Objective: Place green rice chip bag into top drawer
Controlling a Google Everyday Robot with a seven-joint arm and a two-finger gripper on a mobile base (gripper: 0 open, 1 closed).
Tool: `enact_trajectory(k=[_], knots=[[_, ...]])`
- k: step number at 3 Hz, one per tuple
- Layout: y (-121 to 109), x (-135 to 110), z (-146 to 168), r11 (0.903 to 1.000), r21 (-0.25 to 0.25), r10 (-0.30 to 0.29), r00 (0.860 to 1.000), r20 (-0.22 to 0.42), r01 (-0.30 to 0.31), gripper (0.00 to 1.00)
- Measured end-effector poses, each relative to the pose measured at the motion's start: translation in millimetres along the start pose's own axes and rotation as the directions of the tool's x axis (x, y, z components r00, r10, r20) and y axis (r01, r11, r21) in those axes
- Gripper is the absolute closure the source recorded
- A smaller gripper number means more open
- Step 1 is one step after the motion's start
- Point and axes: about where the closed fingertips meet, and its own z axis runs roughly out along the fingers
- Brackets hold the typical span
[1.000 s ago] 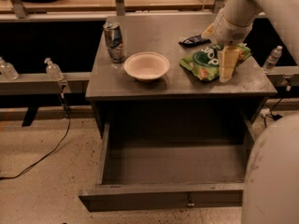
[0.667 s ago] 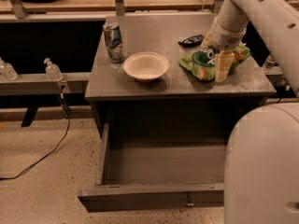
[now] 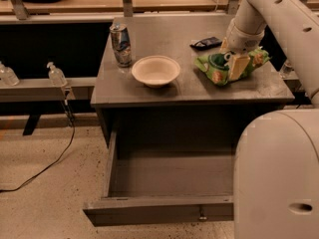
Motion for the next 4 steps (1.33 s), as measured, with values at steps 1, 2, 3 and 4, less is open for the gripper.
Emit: enact_trajectory(k=[1, 2, 3, 4], knots=[[17, -11, -33, 0.9991, 0.004, 0.042, 0.993, 0.111, -0.043, 0.88], [38, -49, -75, 0.9925, -0.016, 0.122, 0.965, 0.232, -0.121, 1.00], [68, -82, -96, 0.9660, -0.099, 0.258, 0.917, 0.305, -0.239, 1.00], [104, -95, -123, 0.9238, -0.099, 0.380, 0.854, 0.355, -0.370, 1.00]])
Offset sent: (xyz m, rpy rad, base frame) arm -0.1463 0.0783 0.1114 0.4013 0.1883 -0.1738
